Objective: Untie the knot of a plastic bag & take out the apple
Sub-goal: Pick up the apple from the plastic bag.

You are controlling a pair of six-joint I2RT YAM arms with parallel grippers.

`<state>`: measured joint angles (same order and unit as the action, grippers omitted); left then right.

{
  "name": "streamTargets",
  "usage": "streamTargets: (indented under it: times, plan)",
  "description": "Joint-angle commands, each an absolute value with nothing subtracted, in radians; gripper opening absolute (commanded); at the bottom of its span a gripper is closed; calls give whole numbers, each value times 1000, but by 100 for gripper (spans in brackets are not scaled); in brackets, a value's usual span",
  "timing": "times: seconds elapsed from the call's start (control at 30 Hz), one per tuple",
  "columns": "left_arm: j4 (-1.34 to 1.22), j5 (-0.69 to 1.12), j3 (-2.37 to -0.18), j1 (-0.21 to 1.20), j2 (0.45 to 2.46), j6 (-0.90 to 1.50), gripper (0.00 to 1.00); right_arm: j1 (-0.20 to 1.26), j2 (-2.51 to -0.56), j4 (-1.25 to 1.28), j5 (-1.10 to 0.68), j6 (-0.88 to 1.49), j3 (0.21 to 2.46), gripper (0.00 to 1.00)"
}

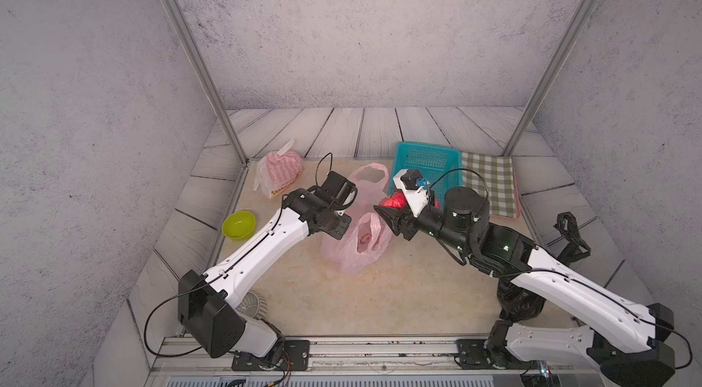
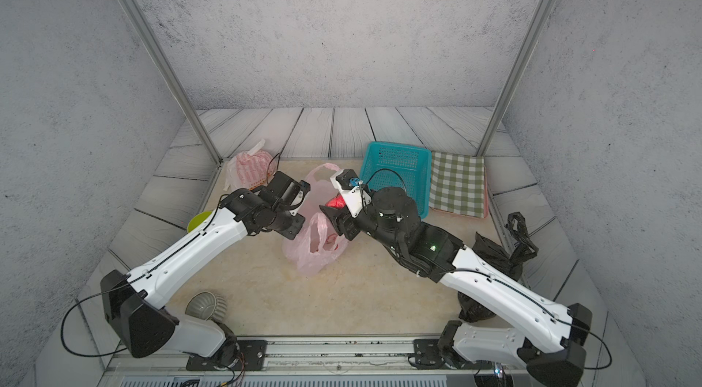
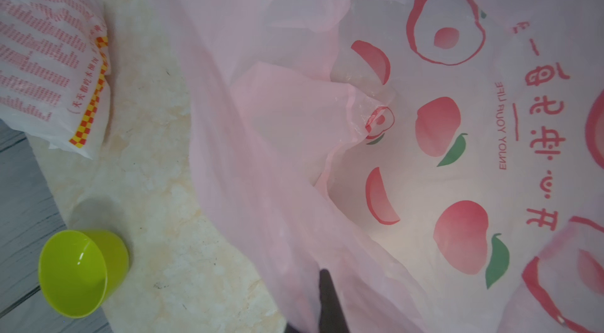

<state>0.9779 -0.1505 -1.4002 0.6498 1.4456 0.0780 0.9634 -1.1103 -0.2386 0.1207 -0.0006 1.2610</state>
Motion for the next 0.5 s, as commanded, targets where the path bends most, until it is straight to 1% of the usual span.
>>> streamTargets:
  times: [0.0,0.17,0.23,0.3,0.33,0.4,0.47]
  plan:
    - [1008,-239,-1453,627,1446,61,0,965,-1054,-302,257,-65,1307,61]
    - [1045,-299,-1532,615,1432,55,0,954,-1047,-356,467,-110,1365,61]
    - [1055,-330,-1574,615,1422,56,0,910,-1056,-358,509,-104,1379,61]
    - [1063,-353,-1610,615,1418,58,0,807,-1078,-386,467,-43,1401,61]
    - [1057,-354,-1620,617,1413,56,0,732,-1094,-408,411,10,1415,61]
    - [1028,-328,-1611,617,1399,50,0,595,-1134,-434,309,111,1435,62]
    - [997,-290,-1579,618,1388,46,0,509,-1189,-454,278,177,1458,62]
